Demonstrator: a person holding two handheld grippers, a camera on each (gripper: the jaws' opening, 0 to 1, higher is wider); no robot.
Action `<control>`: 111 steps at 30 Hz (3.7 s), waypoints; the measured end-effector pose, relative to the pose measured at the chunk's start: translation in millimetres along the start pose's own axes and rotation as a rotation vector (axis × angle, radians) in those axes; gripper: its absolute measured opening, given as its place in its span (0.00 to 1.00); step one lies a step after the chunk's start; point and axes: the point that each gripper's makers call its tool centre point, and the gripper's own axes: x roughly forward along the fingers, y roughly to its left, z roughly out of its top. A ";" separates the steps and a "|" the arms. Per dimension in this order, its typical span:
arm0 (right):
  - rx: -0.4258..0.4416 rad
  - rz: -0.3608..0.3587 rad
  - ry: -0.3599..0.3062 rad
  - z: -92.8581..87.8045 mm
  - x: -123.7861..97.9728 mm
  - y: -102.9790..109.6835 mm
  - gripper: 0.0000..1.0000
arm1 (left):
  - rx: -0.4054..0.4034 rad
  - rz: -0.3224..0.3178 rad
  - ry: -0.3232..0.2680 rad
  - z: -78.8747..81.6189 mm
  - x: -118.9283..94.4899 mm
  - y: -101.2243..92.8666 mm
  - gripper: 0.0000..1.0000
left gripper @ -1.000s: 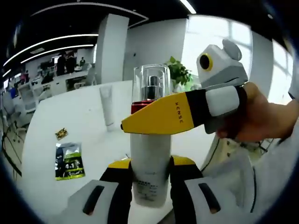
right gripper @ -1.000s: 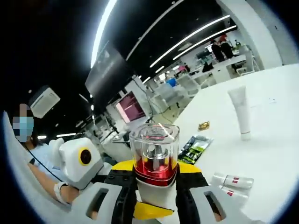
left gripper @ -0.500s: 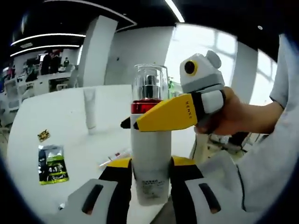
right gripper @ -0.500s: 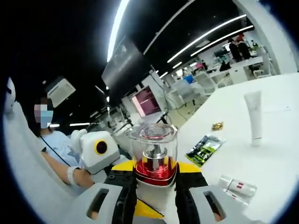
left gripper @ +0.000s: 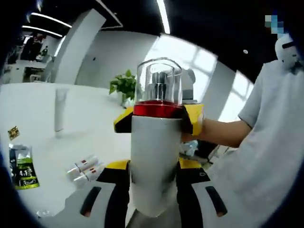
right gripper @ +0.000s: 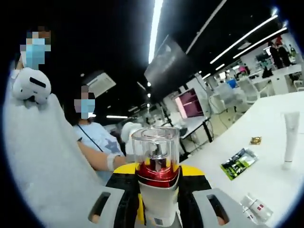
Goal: Arrange the skincare products in the storage area until every visible bottle or jar stands upright without overlapping.
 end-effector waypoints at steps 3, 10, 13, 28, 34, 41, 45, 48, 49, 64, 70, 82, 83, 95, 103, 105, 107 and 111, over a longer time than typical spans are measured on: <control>0.006 0.009 -0.009 2.3 1.9 2.4 0.25 | -0.011 -0.021 -0.016 3.0 -3.4 -2.9 0.30; 0.034 0.028 -0.023 2.5 6.5 3.8 0.25 | -0.007 -0.034 -0.036 3.5 -5.6 -6.9 0.29; 0.049 0.003 -0.046 4.2 7.0 -2.0 0.25 | 0.007 0.005 -0.053 5.4 -6.3 -1.8 0.29; -0.012 -0.425 -0.056 6.8 13.0 -57.4 0.26 | 0.071 0.421 0.009 4.1 -20.5 58.3 0.28; 0.032 -0.610 -0.065 9.6 13.7 -70.5 0.26 | 0.071 0.574 -0.004 8.0 -31.5 73.3 0.28; 0.011 -0.662 -0.032 7.1 15.1 -75.5 0.25 | 0.097 0.649 0.024 5.5 -36.2 80.1 0.28; 0.064 -0.667 -0.034 1.6 13.2 -80.1 0.25 | 0.096 0.666 0.039 0.7 -35.4 81.2 0.28; 0.093 -0.679 -0.031 -3.5 12.7 -84.3 0.26 | 0.094 0.672 0.055 -3.3 -34.5 83.1 0.28; 0.097 -0.682 -0.032 -4.6 13.2 -84.5 0.26 | 0.097 0.676 0.060 -4.6 -34.5 83.5 0.28; 0.194 -0.703 -0.075 -15.5 9.0 -93.7 0.31 | 0.099 0.676 0.070 -8.9 -29.9 80.8 0.27; 0.230 -0.702 -0.095 -18.0 8.1 -96.0 0.31 | 0.114 0.683 0.084 -10.5 -28.4 81.1 0.27; 0.285 -0.645 -0.139 -16.5 -3.0 -92.6 0.24 | 0.153 0.636 0.060 -7.9 -22.7 76.1 0.27; 0.251 -0.635 -0.130 -14.9 -3.3 -90.5 0.23 | 0.162 0.624 0.054 -7.3 -21.0 75.5 0.27; 0.027 -0.474 -0.017 -16.6 -4.3 -64.6 0.23 | 0.080 0.382 0.040 -12.0 -4.4 54.5 0.26; -0.084 -0.220 0.065 -21.7 4.4 -23.1 0.23 | 0.010 0.162 0.084 -21.8 9.8 23.3 0.32; -0.062 -0.138 0.042 -17.7 5.5 -10.3 0.23 | -0.021 0.075 0.069 -19.1 10.8 9.3 0.33; -0.033 -0.092 0.017 -13.6 4.5 -3.8 0.23 | -0.055 0.014 0.040 -14.6 10.0 -1.2 0.34; -0.043 -0.007 -0.008 -7.3 6.2 11.0 0.23 | -0.082 -0.067 0.006 -9.8 8.0 -14.7 0.35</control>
